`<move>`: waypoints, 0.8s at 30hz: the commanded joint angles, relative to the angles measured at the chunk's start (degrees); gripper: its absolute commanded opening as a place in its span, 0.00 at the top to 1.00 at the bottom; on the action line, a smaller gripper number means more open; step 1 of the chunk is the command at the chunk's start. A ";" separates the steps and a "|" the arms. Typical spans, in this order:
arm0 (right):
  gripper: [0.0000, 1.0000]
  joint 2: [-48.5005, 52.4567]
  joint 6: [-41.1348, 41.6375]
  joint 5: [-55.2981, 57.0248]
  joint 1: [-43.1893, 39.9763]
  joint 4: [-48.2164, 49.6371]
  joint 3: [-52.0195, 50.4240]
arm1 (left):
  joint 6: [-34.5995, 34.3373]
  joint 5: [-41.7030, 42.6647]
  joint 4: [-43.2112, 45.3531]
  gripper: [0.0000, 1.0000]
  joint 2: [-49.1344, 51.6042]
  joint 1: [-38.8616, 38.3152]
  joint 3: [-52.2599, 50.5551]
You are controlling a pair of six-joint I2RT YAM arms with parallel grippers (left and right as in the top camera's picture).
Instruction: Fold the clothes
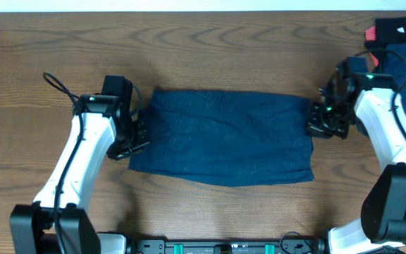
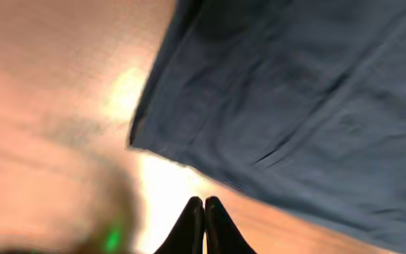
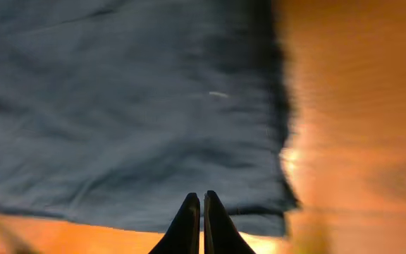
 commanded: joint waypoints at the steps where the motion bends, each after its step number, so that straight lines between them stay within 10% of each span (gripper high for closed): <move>1: 0.96 -0.26 -1.64 -5.25 3.91 3.32 -2.03 | 3.37 4.11 3.34 0.94 0.94 -1.60 0.63; 10: 0.94 -0.17 7.56 -5.16 10.73 16.70 -10.84 | 10.01 12.76 13.07 0.94 10.45 -5.84 0.63; 24: 0.96 -0.17 8.90 2.54 4.11 20.94 -19.17 | 9.92 3.69 15.08 0.94 23.98 -1.22 0.63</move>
